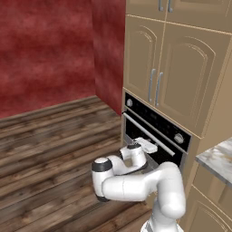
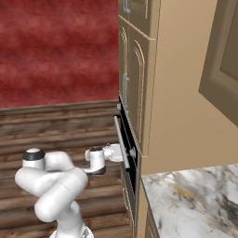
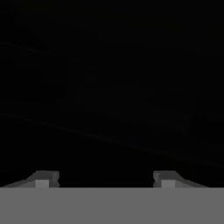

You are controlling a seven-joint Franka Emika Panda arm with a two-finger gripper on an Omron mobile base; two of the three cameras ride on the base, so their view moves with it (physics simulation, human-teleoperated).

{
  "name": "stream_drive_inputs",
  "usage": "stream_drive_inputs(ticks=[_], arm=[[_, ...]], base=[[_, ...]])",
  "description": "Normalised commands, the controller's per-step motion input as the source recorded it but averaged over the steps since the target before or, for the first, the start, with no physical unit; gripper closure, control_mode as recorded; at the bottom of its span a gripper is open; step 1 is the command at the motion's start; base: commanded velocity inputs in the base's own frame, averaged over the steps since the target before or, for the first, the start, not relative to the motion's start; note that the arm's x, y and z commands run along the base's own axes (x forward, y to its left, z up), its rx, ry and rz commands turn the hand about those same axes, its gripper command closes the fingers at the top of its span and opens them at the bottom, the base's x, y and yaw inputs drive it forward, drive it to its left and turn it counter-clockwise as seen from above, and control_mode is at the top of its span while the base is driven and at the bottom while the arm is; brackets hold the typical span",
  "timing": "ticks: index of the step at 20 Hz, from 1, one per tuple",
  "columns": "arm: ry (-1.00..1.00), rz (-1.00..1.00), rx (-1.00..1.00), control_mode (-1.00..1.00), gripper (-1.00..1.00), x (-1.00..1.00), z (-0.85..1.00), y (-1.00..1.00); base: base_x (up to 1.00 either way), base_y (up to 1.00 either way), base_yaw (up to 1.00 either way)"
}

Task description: Place the fish on the top rack of the oven, and slide the tray back inside. Close the oven door.

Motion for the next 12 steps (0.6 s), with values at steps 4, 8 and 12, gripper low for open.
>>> stream_drive_inputs(ticks=[4, 8, 12], arm=[[-0.12, -0.33, -0.39, -1.00, -1.00, 0.00, 0.32, -1.00], [-0.22, -0.29, -0.27, -1.00, -1.00, 0.00, 0.11, -0.92], [-0.05, -0.08, -0.02, -1.00, -1.00, 0.00, -0.01, -0.54]], base=[[0.00, 0.00, 0.00], [0.00, 0.00, 0.00], [0.00, 0.00, 0.00]])
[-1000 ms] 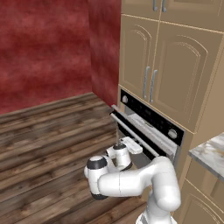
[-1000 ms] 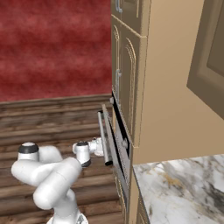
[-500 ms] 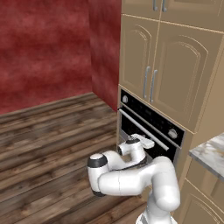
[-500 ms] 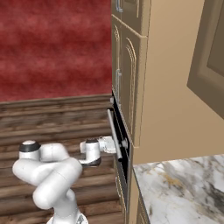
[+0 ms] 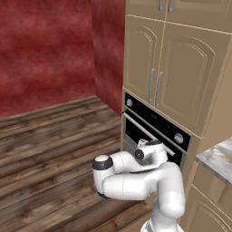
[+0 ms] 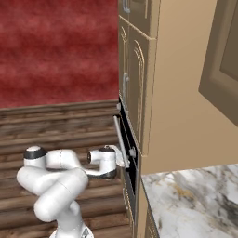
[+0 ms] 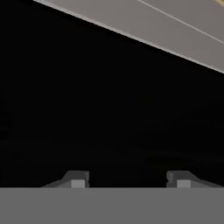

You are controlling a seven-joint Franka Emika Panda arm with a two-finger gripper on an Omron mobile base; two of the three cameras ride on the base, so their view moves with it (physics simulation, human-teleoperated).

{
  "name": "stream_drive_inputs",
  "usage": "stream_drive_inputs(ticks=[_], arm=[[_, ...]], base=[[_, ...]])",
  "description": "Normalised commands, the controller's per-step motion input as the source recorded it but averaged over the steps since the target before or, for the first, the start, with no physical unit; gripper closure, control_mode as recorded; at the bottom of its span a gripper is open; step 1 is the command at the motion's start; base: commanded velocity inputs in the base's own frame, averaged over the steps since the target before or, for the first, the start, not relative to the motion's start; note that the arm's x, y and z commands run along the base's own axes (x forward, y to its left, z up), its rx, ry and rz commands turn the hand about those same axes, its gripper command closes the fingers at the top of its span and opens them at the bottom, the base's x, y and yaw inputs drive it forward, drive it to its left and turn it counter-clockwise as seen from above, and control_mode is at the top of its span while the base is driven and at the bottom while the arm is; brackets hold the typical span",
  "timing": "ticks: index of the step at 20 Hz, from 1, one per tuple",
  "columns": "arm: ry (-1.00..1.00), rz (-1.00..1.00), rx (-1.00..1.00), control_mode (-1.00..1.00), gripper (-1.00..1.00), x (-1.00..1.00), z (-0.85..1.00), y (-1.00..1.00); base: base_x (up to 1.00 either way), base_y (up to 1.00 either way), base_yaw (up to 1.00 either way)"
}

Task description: Place the fish on the top rack of the oven, and slide the tray back inside. Close the oven door.

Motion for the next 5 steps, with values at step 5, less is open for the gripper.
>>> stream_drive_inputs(ticks=[5], arm=[[0.00, 0.00, 0.00, -1.00, -1.00, 0.00, 0.00, -0.18]], base=[[0.00, 0.00, 0.00]])
